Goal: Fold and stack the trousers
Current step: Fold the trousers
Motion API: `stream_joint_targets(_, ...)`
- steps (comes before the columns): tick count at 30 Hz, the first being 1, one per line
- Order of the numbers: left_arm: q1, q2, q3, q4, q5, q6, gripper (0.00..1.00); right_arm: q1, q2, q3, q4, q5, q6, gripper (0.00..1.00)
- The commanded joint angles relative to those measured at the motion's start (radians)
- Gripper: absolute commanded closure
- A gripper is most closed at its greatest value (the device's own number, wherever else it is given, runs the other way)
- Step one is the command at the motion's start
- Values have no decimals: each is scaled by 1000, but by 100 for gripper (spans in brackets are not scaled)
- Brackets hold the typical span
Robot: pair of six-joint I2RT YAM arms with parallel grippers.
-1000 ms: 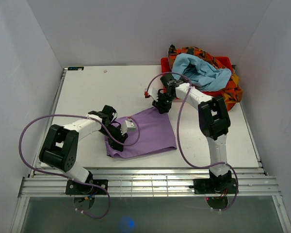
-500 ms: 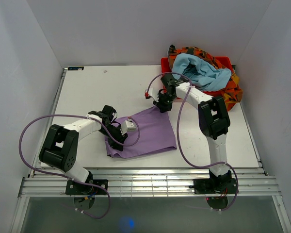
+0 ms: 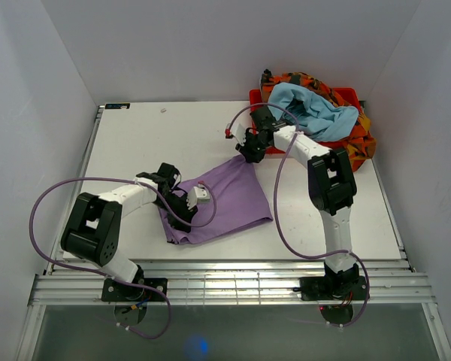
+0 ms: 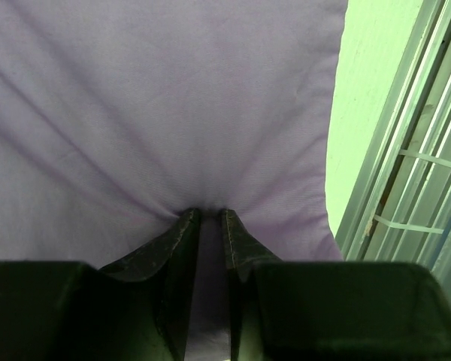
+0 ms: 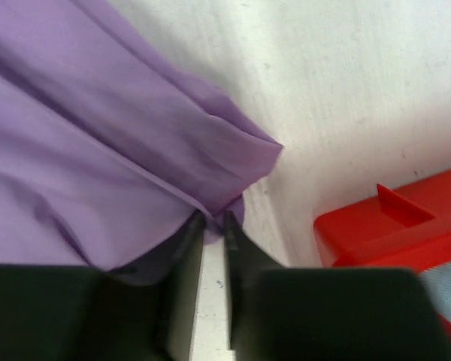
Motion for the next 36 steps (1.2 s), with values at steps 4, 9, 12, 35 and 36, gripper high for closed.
stream_joint_targets(4,89,17,10,-13,-76,-17,62,-15,-36,68,21,101,79,44)
stream_joint_targets(9,190,-68,90,-68,-20,-69,58,-17,-182,-10,-16,90,131,23)
stream_joint_targets(12,249,-107,100,-87,-24,-80,51,-15,-219,-36,-95,-3,159,18)
stream_joint_targets(35,488,-148,263,-91,-13,-339,45,86,-363,-555,-14,-207,450,29)
stream_joint_targets(36,488,-157,277,-135,40,-316,45,89,-374,-552,-16,-204,454,29)
